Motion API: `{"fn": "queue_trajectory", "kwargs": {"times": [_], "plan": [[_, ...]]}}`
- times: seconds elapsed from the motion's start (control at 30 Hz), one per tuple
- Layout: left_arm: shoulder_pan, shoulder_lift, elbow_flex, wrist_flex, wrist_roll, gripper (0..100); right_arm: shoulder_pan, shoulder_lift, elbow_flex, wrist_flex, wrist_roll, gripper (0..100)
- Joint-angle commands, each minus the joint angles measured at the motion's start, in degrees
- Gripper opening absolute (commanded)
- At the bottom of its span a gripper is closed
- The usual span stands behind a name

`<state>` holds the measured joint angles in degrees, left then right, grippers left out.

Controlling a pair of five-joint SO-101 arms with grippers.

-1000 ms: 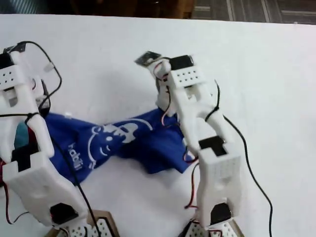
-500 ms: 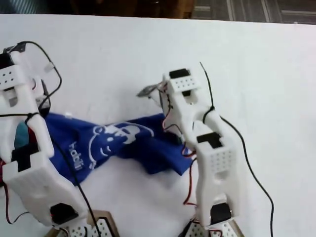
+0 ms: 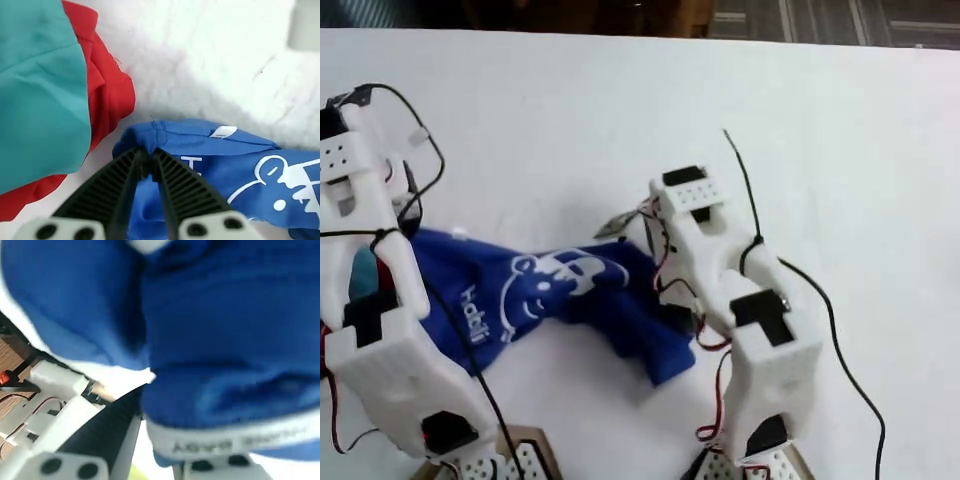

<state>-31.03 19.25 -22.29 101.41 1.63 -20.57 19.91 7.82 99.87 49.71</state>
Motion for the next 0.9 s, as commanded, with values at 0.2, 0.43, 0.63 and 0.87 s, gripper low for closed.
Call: {"fn": "queue_trajectory", "kwargs": {"times": [0.2,0.43,0.63,0.87], "plan": [[0.44,-3.16,0.04,0.09,-0.18,3,1.01,-22.99,21.01,1.71,7.91,1.8],[0.44,-3.16,0.04,0.09,-0.18,3,1.54,-32.75,26.90,1.71,7.30,4.6],[0.44,-3.16,0.04,0.00,-0.18,3,1.54,-33.36,26.64,1.63,4.04,26.3],[0.53,-3.16,0.04,0.00,-0.18,3,9.89,-32.48,14.24,-1.54,3.60,23.4]]}}
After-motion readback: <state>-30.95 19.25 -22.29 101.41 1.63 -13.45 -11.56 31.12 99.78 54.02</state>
